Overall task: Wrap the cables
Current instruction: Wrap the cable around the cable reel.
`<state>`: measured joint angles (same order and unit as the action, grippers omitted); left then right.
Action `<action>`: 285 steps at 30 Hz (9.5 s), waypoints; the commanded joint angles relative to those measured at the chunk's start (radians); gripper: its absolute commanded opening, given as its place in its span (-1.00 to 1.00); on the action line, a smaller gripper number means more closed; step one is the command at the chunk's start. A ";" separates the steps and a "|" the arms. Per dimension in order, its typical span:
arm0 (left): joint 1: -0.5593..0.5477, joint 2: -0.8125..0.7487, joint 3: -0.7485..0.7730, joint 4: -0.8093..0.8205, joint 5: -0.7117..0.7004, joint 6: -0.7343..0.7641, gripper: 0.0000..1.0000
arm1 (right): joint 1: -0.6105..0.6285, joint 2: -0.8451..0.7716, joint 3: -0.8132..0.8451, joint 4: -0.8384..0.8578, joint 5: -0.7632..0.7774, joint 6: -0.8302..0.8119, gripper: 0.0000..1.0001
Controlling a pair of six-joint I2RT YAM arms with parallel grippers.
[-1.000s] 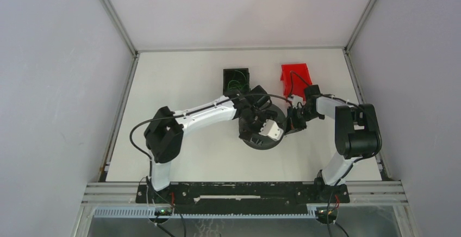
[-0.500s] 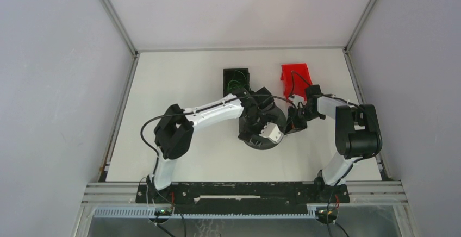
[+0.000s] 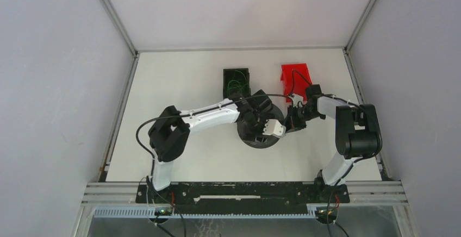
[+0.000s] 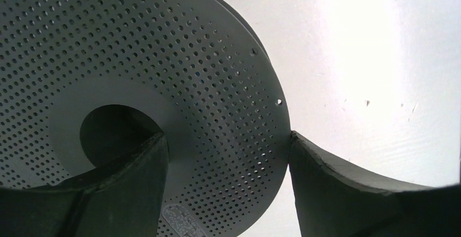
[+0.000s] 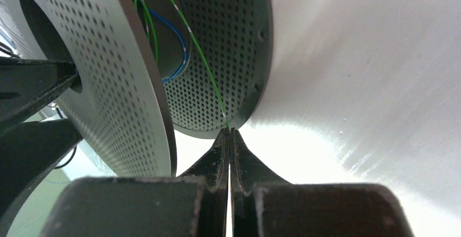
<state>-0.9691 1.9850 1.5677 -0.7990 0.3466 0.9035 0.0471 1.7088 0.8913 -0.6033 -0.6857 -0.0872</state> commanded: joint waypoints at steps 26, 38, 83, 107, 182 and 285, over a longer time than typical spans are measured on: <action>0.018 0.003 -0.134 0.437 -0.346 -1.004 -0.38 | 0.057 -0.006 0.047 -0.015 -0.018 -0.012 -1.00; 0.068 0.007 -0.157 0.466 -0.377 -1.034 -0.44 | 0.076 -0.014 0.055 -0.095 0.056 -0.097 -1.00; 0.009 -0.061 -0.285 0.640 -0.241 -1.002 0.01 | -0.019 0.144 -0.042 0.500 -0.194 0.536 -1.00; -0.026 -0.044 -0.306 0.673 -0.349 -0.933 0.03 | -0.021 0.238 -0.052 0.739 -0.377 0.817 -1.00; 0.094 -0.302 -0.197 0.516 -0.099 -0.744 0.86 | -0.068 -0.173 -0.039 0.274 0.008 0.216 -0.25; 0.587 -0.373 -0.337 0.224 0.334 -0.499 0.08 | 0.267 -0.295 0.216 0.134 0.159 -0.240 0.01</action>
<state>-0.3981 1.7481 1.2640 -0.4030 0.5812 0.1638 0.2611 1.4944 1.0748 -0.4297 -0.4976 -0.2436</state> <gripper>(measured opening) 0.453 0.499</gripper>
